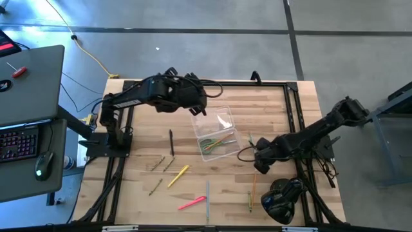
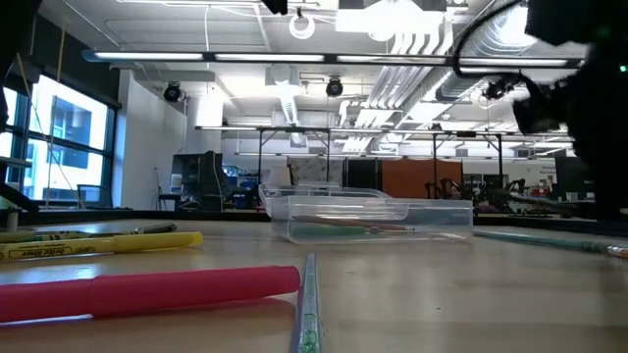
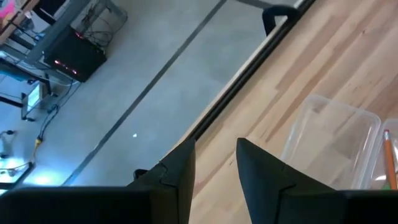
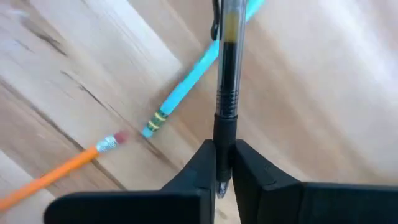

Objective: Pick & place school supplies into a supply box
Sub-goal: Put the black pen into the supply box

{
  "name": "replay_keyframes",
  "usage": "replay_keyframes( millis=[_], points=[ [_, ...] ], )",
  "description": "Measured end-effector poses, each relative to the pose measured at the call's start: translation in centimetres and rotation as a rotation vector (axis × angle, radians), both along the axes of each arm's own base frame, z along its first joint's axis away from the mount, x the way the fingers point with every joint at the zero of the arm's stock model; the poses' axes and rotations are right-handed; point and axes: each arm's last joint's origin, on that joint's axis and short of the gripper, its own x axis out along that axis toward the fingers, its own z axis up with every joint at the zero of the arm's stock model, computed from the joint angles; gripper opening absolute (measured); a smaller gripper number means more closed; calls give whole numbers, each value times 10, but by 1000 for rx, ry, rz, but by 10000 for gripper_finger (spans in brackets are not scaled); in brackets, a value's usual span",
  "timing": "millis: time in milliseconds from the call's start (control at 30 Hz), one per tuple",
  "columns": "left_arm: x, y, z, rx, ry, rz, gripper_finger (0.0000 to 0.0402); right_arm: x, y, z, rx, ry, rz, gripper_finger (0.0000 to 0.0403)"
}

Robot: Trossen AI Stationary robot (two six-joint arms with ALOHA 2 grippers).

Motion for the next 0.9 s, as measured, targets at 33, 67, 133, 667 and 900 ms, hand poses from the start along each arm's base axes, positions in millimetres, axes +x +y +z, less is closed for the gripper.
replay_keyframes(
  millis=[33,67,133,667,900],
  points=[
    [-2,0,1,0,-4,0,150,4,0,7,-28,-21,9,9],
    [-3,0,3,0,-11,1,150,8,0,14,-60,-50,21,7],
    [-6,0,6,-1,-20,0,150,17,-3,27,-141,-107,66,8],
    [-8,0,11,6,-53,-12,149,106,-35,42,-237,-276,661,3],
    [-8,0,11,1,-51,-17,149,135,-33,10,-286,-72,860,4]
  ],
)
